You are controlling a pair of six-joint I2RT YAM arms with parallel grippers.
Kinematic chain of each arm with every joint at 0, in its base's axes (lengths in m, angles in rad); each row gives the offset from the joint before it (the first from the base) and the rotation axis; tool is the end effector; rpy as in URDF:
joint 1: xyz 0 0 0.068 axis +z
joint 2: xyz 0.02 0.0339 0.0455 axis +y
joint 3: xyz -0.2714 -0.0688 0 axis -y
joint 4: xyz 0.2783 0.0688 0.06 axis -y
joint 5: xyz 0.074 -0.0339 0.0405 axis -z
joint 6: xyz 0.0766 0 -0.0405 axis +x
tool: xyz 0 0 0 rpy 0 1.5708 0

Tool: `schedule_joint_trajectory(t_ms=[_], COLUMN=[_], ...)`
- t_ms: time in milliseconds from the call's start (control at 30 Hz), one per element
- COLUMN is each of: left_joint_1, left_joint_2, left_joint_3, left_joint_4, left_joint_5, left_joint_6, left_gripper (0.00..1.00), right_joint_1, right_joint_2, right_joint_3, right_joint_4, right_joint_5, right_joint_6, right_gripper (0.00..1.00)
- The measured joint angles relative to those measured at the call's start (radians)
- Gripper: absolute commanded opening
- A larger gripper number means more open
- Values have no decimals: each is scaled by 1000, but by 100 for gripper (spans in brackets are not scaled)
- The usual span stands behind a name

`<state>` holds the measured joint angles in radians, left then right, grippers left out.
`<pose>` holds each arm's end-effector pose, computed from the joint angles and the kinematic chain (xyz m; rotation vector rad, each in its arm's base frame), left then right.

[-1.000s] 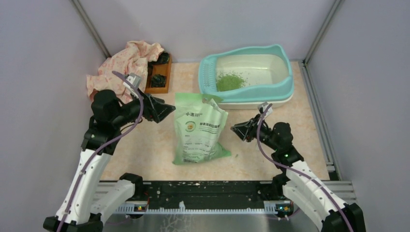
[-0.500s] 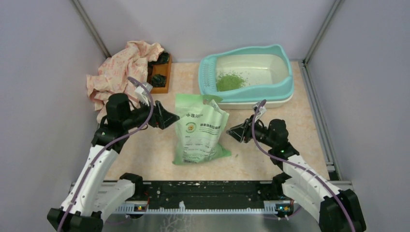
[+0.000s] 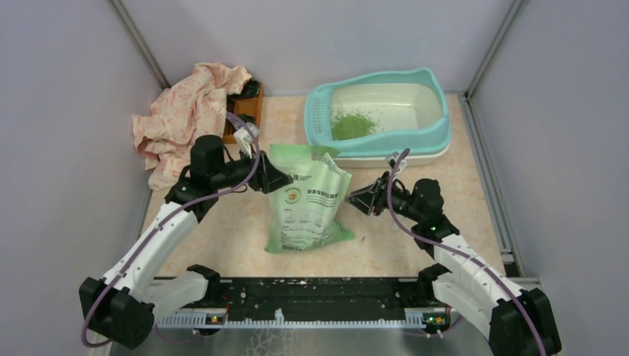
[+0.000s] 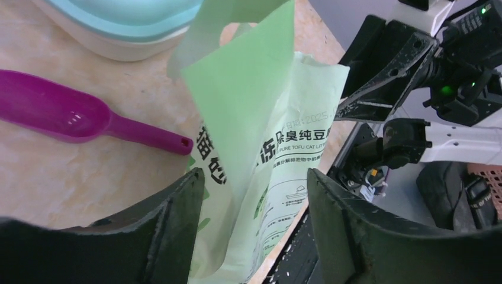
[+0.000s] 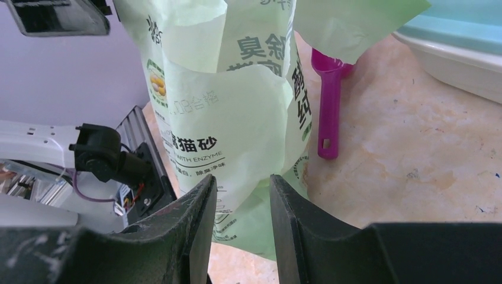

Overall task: Fill the litter box with clean litter
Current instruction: Adjust the cat litter bag at the center of the board.

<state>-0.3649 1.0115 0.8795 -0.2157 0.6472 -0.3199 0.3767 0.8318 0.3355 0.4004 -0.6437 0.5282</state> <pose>0.2514 -0.1455 0.3204 0.5000 1.9302 -1.0702 0.2110 0.1329 0.2214 -0.3893 1.7542 1.1987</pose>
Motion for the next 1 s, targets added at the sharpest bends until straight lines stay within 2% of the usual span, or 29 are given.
schedule_joint_trajectory(t_ms=[133, 200, 267, 533, 833, 1000], left_joint_1=[-47, -53, -55, -55, -56, -56], left_joint_2=[38, 43, 41, -23, -117, -160], left_joint_3=[-13, -17, -15, 19, 40, 43], left_joint_4=[25, 21, 4, -127, -272, -320], left_joint_5=[0, -6, -30, -112, -136, -132], left_joint_6=[-2, 5, 23, 66, 98, 108], left_gripper=[32, 12, 0, 0, 0, 0], right_joint_1=[0, 0, 0, 0, 0, 0], right_joint_2=[7, 7, 7, 9, 34, 116], right_joint_3=[13, 14, 14, 36, 41, 37], right_joint_4=[-3, -2, -5, -5, 24, 150], right_joint_5=[-9, -12, -14, -44, -66, -78], right_joint_6=[1, 0, 1, 0, -42, -46], right_gripper=[39, 39, 39, 39, 39, 40])
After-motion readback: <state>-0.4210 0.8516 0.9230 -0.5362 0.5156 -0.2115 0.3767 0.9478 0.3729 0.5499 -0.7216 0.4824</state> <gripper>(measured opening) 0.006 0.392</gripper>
